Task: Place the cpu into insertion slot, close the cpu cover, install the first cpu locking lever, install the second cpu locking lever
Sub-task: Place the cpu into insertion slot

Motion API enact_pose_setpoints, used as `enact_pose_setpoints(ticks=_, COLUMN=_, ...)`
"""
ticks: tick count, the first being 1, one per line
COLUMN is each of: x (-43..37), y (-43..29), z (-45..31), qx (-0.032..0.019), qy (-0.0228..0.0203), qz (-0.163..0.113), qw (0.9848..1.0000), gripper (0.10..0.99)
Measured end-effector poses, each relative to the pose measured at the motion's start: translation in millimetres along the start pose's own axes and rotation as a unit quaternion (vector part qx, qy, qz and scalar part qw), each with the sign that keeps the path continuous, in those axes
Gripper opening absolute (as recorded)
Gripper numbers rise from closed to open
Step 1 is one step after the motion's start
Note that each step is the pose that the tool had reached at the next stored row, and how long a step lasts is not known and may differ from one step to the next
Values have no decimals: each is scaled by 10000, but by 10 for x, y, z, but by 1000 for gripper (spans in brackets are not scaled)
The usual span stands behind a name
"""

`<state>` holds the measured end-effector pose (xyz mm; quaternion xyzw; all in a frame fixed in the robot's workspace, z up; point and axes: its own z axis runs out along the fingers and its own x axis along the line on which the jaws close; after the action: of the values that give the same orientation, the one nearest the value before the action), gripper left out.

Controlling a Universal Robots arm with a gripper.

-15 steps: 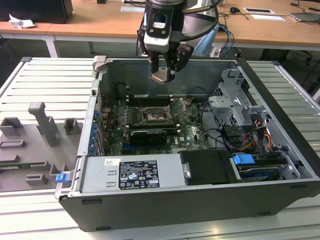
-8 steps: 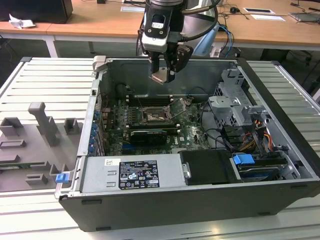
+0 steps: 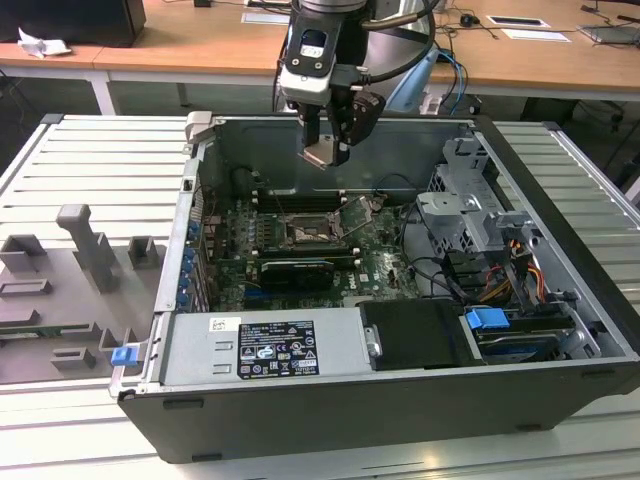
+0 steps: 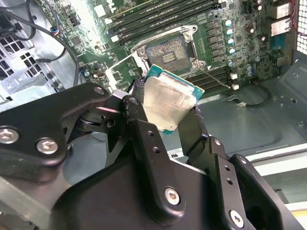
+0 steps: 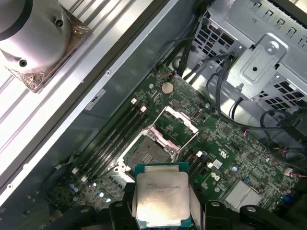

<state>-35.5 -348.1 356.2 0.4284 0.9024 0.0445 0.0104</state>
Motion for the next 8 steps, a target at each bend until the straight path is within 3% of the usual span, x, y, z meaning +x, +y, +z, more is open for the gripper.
enact_pose_setpoints(ticks=8, x=0, y=-1, z=13, qx=-4, qy=-20, qz=226, qw=9997, gripper=529)
